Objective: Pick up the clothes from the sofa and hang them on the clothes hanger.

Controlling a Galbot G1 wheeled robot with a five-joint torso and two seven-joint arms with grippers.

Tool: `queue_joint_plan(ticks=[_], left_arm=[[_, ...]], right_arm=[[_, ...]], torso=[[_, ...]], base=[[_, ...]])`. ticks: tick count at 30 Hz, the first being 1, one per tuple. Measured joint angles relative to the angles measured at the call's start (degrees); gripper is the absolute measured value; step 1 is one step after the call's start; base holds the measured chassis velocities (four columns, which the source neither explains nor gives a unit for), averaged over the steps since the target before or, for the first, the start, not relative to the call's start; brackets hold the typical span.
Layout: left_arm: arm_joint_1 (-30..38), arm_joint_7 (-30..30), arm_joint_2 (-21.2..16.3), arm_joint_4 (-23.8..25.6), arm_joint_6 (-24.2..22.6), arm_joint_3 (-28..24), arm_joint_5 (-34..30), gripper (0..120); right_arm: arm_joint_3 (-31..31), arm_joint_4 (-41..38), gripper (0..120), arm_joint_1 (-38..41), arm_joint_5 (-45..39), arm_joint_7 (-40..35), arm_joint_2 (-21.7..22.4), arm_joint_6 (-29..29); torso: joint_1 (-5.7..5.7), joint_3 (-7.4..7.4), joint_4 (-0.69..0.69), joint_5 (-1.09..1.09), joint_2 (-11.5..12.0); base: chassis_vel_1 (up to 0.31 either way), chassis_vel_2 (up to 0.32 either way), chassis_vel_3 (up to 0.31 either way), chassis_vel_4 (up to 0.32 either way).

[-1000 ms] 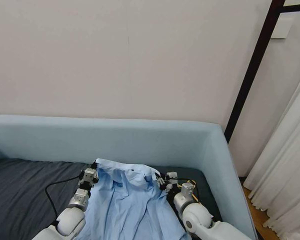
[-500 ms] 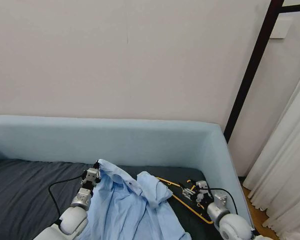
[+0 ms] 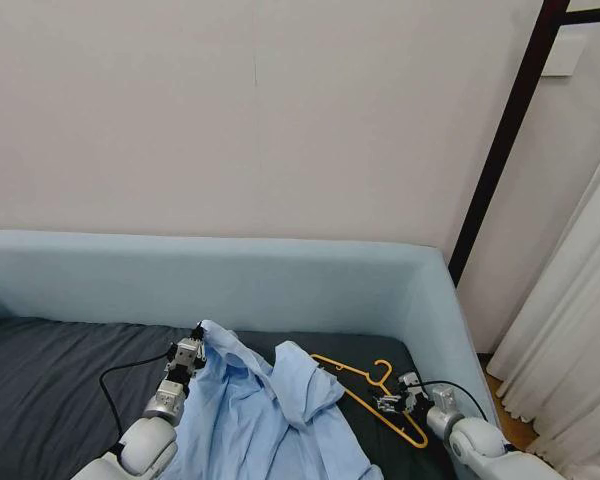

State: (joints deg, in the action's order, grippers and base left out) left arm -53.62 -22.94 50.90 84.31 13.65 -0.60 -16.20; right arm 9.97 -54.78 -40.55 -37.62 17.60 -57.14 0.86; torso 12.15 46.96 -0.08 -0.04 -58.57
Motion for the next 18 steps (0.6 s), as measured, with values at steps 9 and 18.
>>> queue_joint_plan(ticks=[9, 18], left_arm=[[0.21, 0.39, 0.45, -0.83, 0.43, -0.42, 0.32, 0], [-0.02, 0.43, 0.85, -0.56, 0.69, -0.09, 1.35, 0]], right_arm=[[-1.32, 7.42, 71, 0.83, 1.77, 0.65, -3.45, 1.15], [-1.79, 12.46, 38, 2.94, 2.86, 2.41, -4.14, 2.26]], torso=[[0.0, 0.0, 0.0, 0.0, 0.0], [0.0, 0.0, 0.0, -0.01, 0.0]], base=[[0.0, 0.0, 0.0, 0.0], [0.0, 0.0, 0.0, 0.0]])
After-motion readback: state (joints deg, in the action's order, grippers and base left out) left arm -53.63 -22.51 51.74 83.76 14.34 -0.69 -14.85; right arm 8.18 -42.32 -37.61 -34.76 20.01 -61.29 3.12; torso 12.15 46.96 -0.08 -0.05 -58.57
